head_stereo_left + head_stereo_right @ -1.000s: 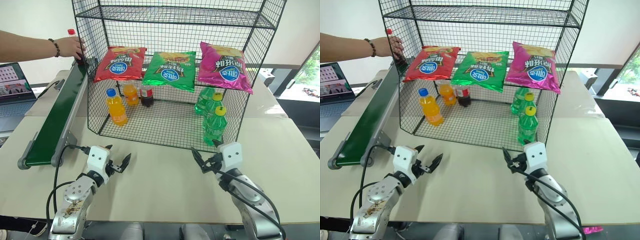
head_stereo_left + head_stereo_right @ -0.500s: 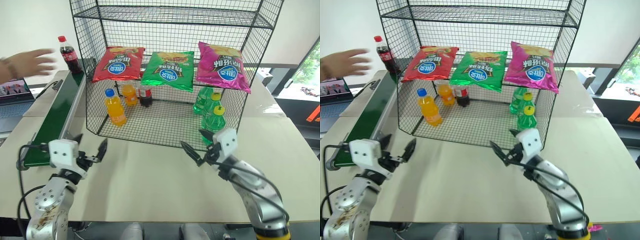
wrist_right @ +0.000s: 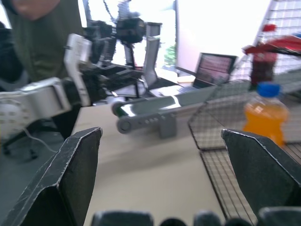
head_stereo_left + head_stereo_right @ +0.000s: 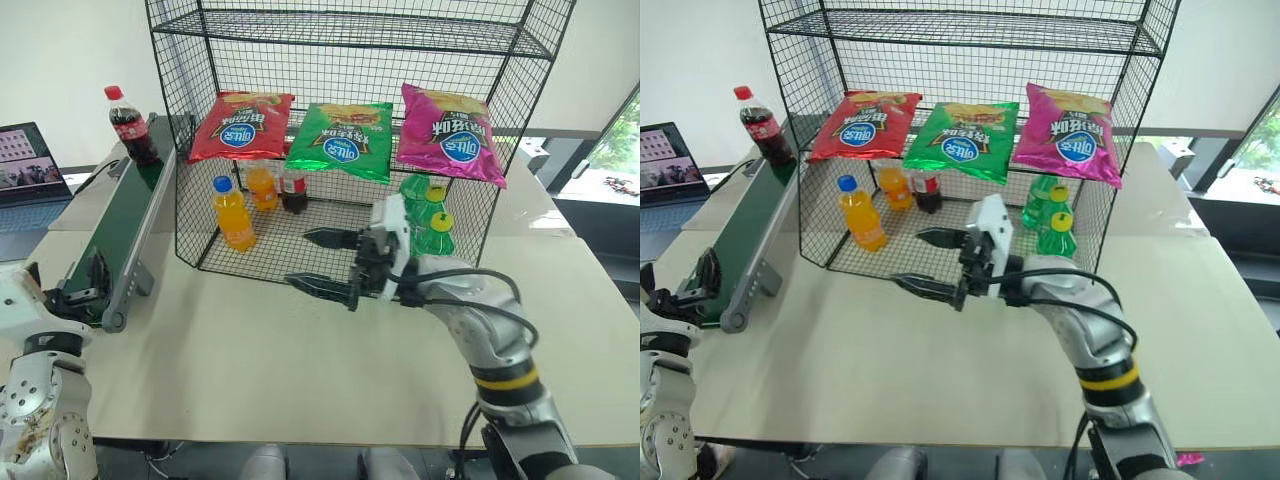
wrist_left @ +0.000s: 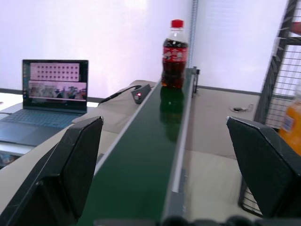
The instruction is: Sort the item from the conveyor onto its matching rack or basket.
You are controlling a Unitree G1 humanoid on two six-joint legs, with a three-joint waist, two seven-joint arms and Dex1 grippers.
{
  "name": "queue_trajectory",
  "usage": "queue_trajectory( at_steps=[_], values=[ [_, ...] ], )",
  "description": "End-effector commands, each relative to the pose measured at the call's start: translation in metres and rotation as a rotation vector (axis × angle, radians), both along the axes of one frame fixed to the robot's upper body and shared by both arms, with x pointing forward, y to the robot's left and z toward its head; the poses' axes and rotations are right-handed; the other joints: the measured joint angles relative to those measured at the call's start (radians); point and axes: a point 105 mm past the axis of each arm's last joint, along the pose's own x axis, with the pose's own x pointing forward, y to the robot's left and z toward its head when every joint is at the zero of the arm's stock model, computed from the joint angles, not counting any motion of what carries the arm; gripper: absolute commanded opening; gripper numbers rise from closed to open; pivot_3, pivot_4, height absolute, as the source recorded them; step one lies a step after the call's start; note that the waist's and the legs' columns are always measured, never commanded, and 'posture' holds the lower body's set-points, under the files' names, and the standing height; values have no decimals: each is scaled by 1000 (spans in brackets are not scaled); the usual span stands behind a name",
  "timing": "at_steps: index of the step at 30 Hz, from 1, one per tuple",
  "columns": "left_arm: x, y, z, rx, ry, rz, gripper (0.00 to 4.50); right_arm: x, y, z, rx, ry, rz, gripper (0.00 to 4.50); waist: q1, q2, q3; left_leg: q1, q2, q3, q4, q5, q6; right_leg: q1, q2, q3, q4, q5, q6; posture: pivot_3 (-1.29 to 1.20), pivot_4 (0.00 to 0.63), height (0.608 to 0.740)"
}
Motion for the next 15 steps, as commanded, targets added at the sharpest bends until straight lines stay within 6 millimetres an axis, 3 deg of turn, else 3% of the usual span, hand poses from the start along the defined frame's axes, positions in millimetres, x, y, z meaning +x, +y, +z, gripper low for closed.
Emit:
queue_trajectory(
  at_steps=[1,15],
  values=[
    [-4,15,11,14,-37,20,4456,-1,8,22,35,-90,45,4500,-1,0,0,0,0,0,0,0,0,-1,0,0,0,0,0,0,150,738],
    [7,25,10,13,-2,-25,4456,-6,13,35,44,-142,49,4500,0,0,0,0,0,0,-1,0,0,-1,0,0,1,0,0,0,150,738]
  ],
)
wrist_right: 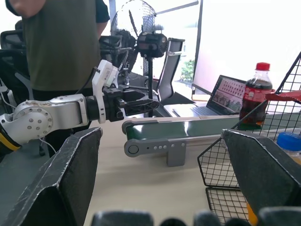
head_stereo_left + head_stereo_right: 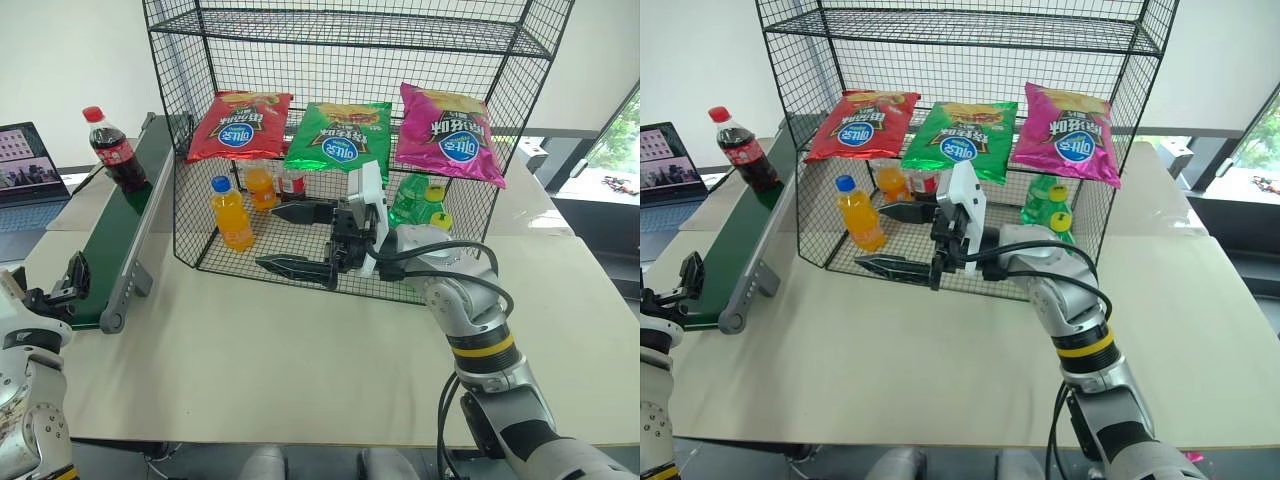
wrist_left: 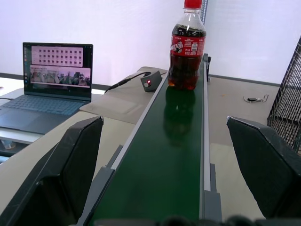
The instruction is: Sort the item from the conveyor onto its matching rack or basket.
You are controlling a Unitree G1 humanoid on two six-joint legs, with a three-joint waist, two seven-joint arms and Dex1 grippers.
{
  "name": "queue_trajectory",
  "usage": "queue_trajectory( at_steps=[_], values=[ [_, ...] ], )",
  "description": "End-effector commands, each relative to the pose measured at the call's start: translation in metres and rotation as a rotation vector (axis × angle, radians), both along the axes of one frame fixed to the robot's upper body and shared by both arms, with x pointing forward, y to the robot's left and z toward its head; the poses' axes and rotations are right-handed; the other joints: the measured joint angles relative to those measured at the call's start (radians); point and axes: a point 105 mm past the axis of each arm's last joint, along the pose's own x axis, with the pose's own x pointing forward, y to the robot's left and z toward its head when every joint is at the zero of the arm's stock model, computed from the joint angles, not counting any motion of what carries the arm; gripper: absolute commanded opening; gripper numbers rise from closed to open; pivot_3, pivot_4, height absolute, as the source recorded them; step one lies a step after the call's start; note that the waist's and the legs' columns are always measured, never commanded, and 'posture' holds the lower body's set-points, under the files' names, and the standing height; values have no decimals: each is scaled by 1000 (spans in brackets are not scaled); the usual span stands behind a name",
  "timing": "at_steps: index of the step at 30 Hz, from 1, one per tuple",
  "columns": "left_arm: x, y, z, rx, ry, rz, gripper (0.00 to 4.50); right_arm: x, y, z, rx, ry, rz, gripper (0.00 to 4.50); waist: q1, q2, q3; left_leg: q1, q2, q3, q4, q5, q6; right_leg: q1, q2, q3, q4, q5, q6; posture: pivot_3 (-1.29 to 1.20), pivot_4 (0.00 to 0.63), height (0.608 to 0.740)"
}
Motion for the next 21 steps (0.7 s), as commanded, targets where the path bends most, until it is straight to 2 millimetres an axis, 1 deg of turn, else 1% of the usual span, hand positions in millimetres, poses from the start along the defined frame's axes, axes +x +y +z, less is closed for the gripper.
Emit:
queue_trajectory(
  at_steps=[1,5,14,21],
  values=[
    [2,0,13,40,-37,-5,4456,-9,1,13,26,-58,9,4500,0,0,0,0,0,0,0,0,0,0,0,0,0,0,0,0,150,738],
    [3,-3,11,36,-35,-11,4456,-9,0,14,30,-58,4,4500,0,0,0,0,0,0,0,0,0,0,0,0,0,0,0,0,150,738],
    [2,0,9,39,-30,-3,4456,-12,1,17,34,-55,10,4500,0,0,0,0,0,0,0,0,0,0,0,0,0,0,0,0,150,738],
    [-1,6,11,45,-31,18,4456,-17,4,20,40,-60,44,4500,0,0,0,0,0,0,0,0,0,0,0,0,0,0,0,0,150,738]
  ],
)
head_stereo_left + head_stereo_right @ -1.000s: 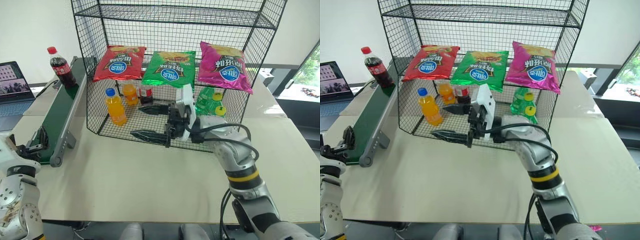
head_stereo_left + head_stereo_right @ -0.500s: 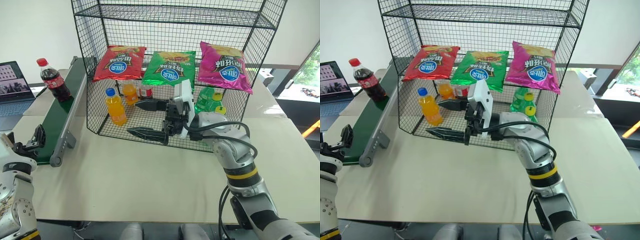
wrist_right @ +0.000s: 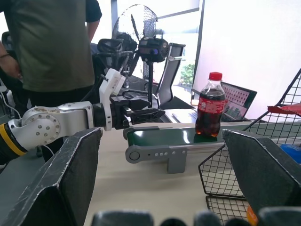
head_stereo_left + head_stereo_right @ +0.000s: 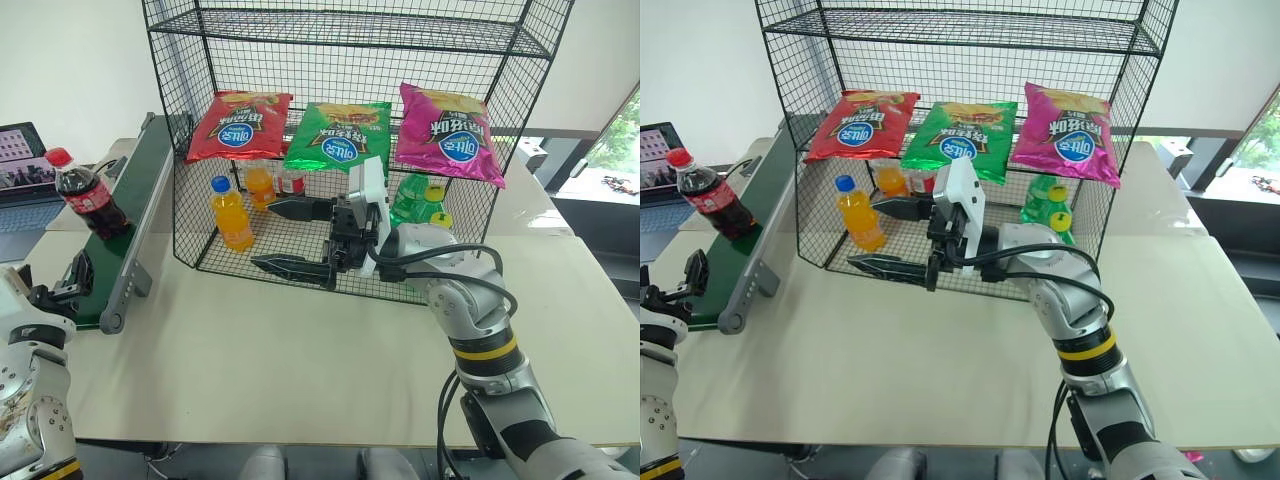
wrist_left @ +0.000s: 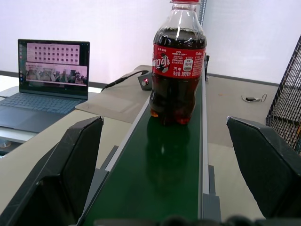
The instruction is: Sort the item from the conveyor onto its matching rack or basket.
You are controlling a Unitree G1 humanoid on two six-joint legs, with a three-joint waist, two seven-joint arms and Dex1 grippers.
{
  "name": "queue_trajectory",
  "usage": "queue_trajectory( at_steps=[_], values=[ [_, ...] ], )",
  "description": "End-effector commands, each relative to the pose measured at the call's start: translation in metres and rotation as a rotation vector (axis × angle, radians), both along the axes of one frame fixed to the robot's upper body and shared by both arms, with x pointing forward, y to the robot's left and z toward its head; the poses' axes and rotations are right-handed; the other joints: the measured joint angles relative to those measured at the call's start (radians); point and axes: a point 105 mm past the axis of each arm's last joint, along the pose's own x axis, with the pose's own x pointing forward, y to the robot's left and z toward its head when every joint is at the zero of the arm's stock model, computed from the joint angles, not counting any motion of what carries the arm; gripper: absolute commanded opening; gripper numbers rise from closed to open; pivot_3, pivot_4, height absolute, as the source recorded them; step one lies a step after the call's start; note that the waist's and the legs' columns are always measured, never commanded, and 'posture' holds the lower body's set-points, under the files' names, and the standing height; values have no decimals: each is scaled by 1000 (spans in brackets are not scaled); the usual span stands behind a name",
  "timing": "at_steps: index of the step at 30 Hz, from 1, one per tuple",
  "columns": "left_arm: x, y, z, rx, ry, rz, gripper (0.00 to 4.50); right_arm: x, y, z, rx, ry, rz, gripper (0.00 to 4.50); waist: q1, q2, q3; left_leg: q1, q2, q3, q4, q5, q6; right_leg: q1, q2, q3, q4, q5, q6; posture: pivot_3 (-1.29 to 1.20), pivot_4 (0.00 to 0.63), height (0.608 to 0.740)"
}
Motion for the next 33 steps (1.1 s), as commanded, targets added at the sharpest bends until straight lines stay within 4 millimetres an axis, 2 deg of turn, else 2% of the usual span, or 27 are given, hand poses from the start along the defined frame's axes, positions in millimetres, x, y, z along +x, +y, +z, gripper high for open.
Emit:
queue_trajectory(
  at_steps=[1,20,21,22,23,24,27,30,33],
  values=[
    [-6,8,17,56,-40,29,4456,-11,2,15,32,-53,44,4500,0,0,0,0,0,0,0,0,0,0,0,0,0,0,0,0,150,738],
    [2,20,29,65,-65,4,4456,-17,5,22,66,-82,67,4500,-3,0,0,0,0,0,-2,0,0,-1,0,0,0,0,0,0,150,738],
    [1,21,30,57,-72,7,3925,-18,4,23,66,-82,66,4500,-3,0,0,0,0,0,-2,0,0,-1,0,0,0,0,0,0,150,738],
    [-1,21,29,55,-74,5,3699,-17,4,22,66,-81,66,4500,-3,0,0,0,0,0,-2,0,0,-1,0,0,0,0,0,0,150,738],
    [-2,19,28,54,-72,1,3281,-17,4,22,66,-81,65,4500,-3,0,0,0,0,0,-2,0,0,-1,0,0,0,0,0,0,150,738],
    [-4,18,27,52,-68,-3,3125,-17,4,22,66,-80,63,4500,-2,0,0,0,0,0,-3,0,0,-1,0,0,0,0,0,0,150,738],
    [-7,13,24,49,-64,-12,3120,-17,4,22,65,-80,61,4500,-1,0,0,0,0,0,-3,0,0,-1,0,0,-1,0,0,0,150,738],
    [-5,-11,28,56,-43,-105,3120,-14,1,22,70,-73,31,4500,3,0,0,0,0,0,-3,0,0,-1,0,0,-1,0,0,0,150,738],
    [-4,-60,37,63,-7,-362,3120,-9,-11,19,65,-64,-57,4500,7,-1,1,-1,-1,0,-3,0,-1,-1,-1,0,-1,0,0,0,150,738]
  ],
)
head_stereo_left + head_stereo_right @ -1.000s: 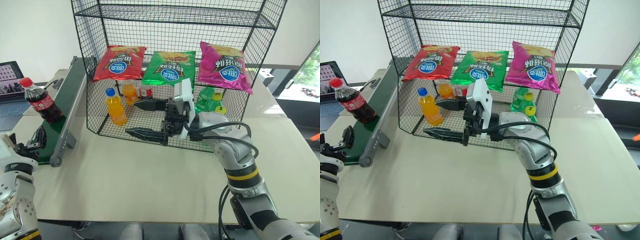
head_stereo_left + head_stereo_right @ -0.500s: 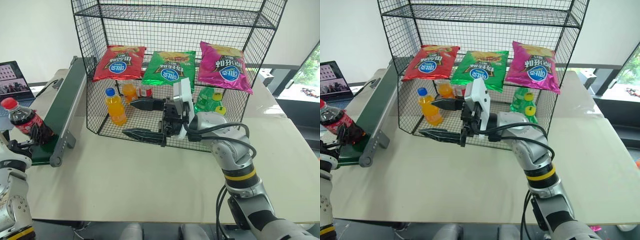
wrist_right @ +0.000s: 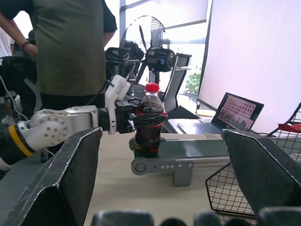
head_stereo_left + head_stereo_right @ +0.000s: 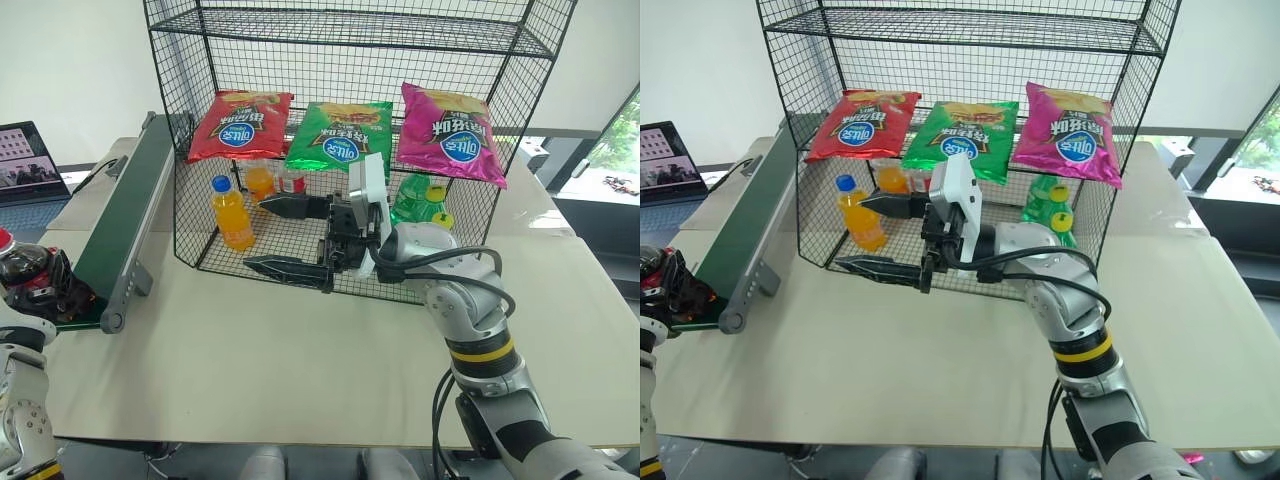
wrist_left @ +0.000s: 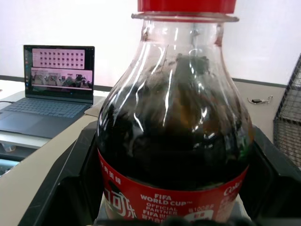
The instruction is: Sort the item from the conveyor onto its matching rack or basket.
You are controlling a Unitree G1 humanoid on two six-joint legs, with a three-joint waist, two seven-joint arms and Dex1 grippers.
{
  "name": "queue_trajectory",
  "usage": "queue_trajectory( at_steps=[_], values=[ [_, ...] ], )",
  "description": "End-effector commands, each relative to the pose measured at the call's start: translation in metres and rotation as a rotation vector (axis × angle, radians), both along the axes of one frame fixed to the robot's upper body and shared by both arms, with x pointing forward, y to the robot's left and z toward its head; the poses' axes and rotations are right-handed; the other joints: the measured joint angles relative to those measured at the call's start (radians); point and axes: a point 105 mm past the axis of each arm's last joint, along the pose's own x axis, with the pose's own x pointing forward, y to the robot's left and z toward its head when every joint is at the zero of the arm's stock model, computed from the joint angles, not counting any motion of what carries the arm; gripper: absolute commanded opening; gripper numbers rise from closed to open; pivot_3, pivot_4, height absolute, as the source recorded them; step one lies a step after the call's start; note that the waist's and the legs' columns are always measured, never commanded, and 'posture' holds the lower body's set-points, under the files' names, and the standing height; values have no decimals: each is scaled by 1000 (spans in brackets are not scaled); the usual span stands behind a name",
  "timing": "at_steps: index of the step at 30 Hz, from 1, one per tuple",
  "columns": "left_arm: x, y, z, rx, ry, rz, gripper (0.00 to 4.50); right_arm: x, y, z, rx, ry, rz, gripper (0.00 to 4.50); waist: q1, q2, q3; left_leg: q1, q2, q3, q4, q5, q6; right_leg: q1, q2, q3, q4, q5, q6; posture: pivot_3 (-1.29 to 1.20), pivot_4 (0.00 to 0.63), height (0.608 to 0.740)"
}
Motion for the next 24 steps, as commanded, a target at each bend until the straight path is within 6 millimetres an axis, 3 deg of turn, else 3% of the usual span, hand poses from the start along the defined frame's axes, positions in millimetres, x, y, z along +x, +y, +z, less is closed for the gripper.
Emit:
queue_trajectory(
  at_steps=[1,6,10,17,21,24],
  values=[
    [3,-67,28,47,-6,-340,3120,0,-17,4,17,-23,-98,4500,5,0,1,0,0,0,0,0,0,0,0,0,0,0,0,0,150,738],
    [10,-137,30,57,66,-669,3120,7,-46,-34,-90,53,-339,4500,9,-3,1,-1,-2,1,0,0,0,1,-3,0,-2,0,0,0,150,738],
    [51,-174,26,71,43,-758,3120,16,-67,-65,-157,97,-591,4500,1,0,3,-1,-1,0,0,1,-1,0,1,0,-1,0,0,0,150,738],
    [134,-227,11,69,-49,-773,3120,24,-79,-68,-75,109,-822,4500,-11,0,3,-1,-1,0,0,1,-1,0,2,2,-2,0,0,0,150,738],
    [162,-245,-2,95,-56,-778,3120,29,-82,-64,-32,104,-911,4500,-9,0,3,-2,-1,0,0,1,0,0,2,2,-3,0,0,0,150,738],
    [172,-254,-10,113,-51,-793,3120,29,-82,-62,-17,104,-943,4500,-7,0,3,-2,-1,0,0,1,0,-1,2,2,-3,0,1,0,150,738]
  ],
)
